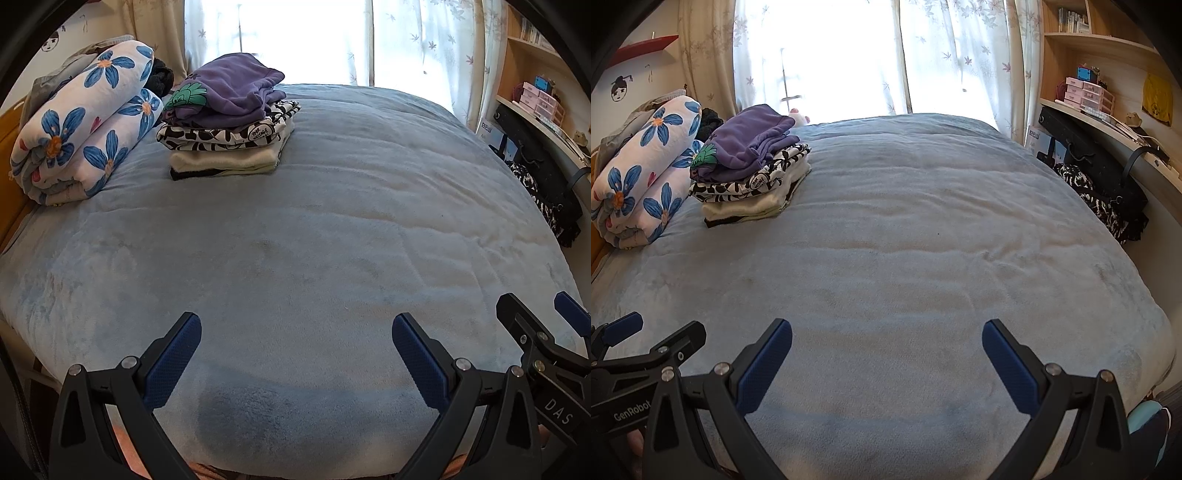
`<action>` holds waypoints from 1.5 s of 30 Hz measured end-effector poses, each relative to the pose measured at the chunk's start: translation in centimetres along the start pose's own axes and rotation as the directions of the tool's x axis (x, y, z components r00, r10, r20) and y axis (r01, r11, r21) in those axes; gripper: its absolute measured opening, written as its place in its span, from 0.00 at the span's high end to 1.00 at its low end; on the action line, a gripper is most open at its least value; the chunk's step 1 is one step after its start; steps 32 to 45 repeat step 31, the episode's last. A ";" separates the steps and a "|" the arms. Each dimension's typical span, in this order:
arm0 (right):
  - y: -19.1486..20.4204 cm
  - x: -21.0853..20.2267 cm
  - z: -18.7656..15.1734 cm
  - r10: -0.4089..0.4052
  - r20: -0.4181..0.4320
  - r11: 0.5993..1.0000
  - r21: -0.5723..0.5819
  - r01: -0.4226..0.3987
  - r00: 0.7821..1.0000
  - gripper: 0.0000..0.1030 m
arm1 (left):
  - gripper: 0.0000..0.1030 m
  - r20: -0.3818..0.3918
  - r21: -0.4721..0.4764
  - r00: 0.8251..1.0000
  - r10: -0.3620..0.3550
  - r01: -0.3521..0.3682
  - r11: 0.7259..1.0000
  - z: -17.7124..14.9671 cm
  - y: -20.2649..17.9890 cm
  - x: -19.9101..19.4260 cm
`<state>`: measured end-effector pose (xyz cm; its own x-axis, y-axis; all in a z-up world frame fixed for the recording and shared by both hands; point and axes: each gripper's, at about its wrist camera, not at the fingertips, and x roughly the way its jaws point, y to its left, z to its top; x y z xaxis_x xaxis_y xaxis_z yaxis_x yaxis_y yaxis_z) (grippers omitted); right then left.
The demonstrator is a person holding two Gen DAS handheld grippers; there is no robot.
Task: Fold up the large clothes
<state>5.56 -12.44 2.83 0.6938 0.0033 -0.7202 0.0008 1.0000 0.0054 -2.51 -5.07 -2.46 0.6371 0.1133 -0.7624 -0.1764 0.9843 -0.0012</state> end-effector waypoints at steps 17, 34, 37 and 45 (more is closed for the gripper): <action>0.0 0.0 -0.1 -0.001 0.003 1.000 0.000 0.001 1.000 0.00 | 0.01 0.008 0.012 1.000 0.014 -0.014 1.000 -0.2 0.3 -0.7; 0.3 -0.1 -0.4 -0.005 -0.004 1.000 -0.003 0.005 1.000 0.00 | 0.01 -0.011 0.014 1.000 0.012 -0.012 1.000 -0.2 0.6 -0.5; 0.3 -0.1 -0.4 -0.005 -0.004 1.000 -0.003 0.005 1.000 0.00 | 0.01 -0.011 0.014 1.000 0.012 -0.012 1.000 -0.2 0.6 -0.5; 0.3 -0.1 -0.4 -0.005 -0.004 1.000 -0.003 0.005 1.000 0.00 | 0.01 -0.011 0.014 1.000 0.012 -0.012 1.000 -0.2 0.6 -0.5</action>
